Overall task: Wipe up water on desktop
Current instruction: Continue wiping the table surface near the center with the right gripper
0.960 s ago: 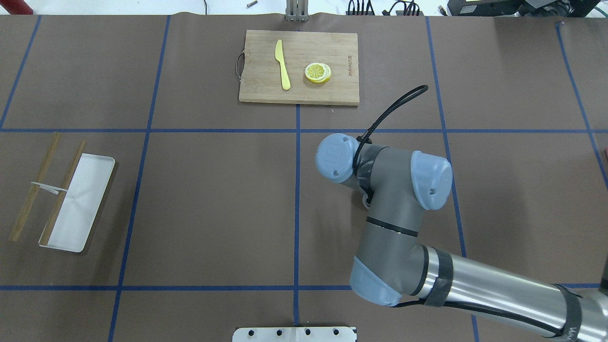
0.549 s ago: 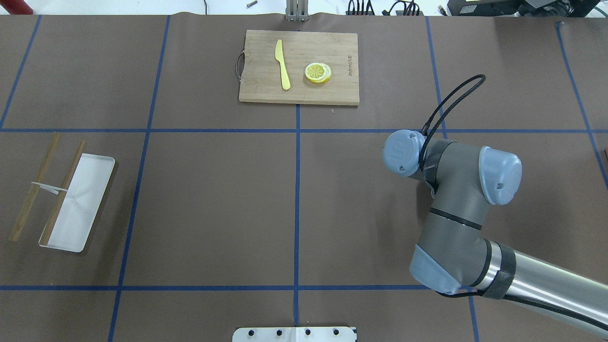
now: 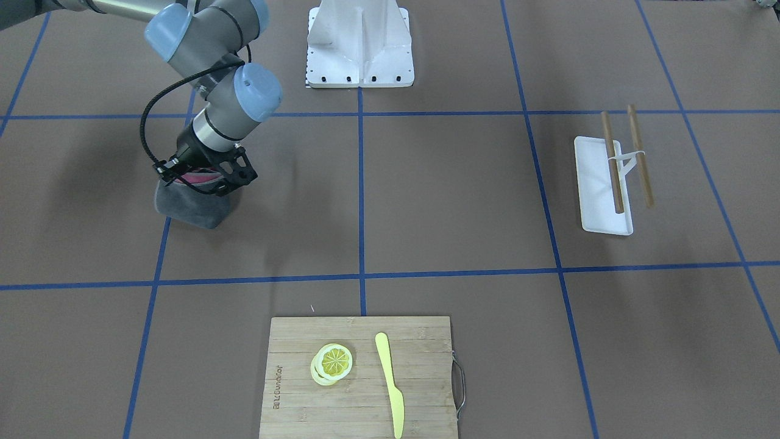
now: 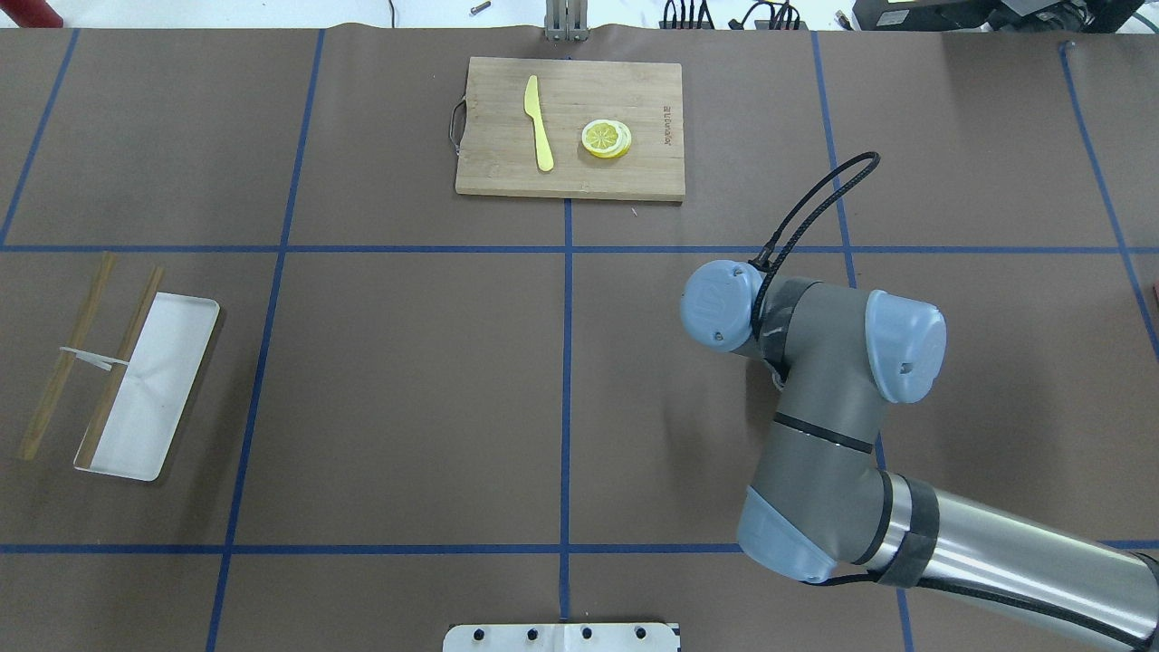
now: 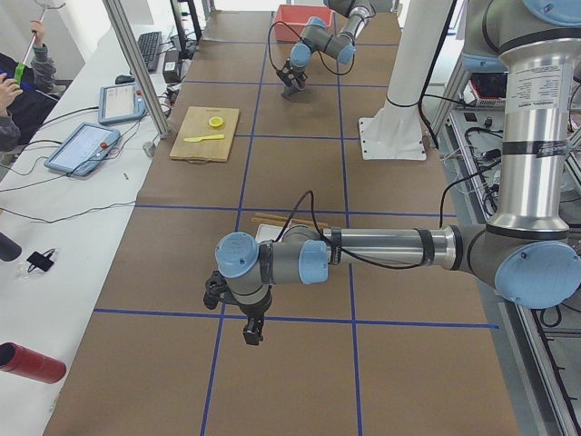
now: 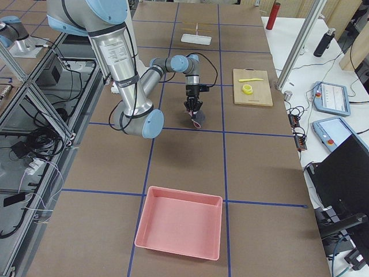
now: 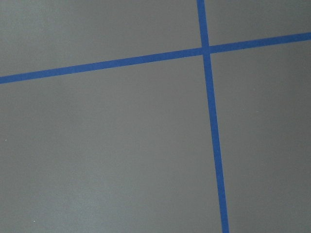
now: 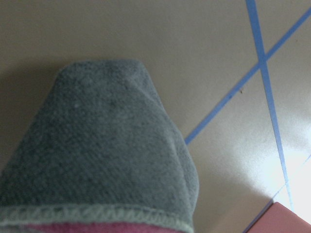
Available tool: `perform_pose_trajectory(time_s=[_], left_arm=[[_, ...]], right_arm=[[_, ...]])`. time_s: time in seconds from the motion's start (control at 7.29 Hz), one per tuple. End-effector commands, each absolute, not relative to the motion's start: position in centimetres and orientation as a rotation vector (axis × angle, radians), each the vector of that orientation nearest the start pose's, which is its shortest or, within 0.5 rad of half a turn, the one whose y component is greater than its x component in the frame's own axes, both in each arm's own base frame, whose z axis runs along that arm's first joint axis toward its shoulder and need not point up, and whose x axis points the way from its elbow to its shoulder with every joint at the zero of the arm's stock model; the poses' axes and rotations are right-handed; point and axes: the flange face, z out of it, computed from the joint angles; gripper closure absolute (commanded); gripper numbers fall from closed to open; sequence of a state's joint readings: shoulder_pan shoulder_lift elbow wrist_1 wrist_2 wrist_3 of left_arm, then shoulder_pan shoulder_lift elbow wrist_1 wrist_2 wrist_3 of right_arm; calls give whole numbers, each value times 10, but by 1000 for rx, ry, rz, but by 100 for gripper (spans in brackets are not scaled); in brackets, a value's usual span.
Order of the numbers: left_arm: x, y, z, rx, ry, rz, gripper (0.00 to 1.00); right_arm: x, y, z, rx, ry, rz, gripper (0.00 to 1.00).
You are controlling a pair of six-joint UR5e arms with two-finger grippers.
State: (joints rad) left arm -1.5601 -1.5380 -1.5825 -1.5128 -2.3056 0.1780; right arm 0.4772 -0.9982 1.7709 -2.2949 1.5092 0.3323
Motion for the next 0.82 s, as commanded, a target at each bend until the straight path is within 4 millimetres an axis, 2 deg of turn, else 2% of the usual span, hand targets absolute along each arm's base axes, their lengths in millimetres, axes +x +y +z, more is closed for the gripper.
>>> perform_pose_trajectory(time_s=[0.0, 0.14, 0.27, 0.55, 0.69], left_arm=[[-61, -472, 678, -16, 739, 150, 1], [-61, -472, 679, -17, 739, 150, 1], [-61, -471, 679, -17, 739, 150, 1], [-61, -470, 678, -16, 739, 150, 1], [-61, -469, 678, -16, 739, 150, 1]], right_arm=[[-551, -406, 271, 87, -64, -674, 100], [-577, -404, 233, 84, -107, -660, 100], [-597, -402, 209, 94, -174, -624, 100], [-648, -406, 180, 143, -270, -519, 100], [-655, -403, 164, 163, -331, -460, 100]])
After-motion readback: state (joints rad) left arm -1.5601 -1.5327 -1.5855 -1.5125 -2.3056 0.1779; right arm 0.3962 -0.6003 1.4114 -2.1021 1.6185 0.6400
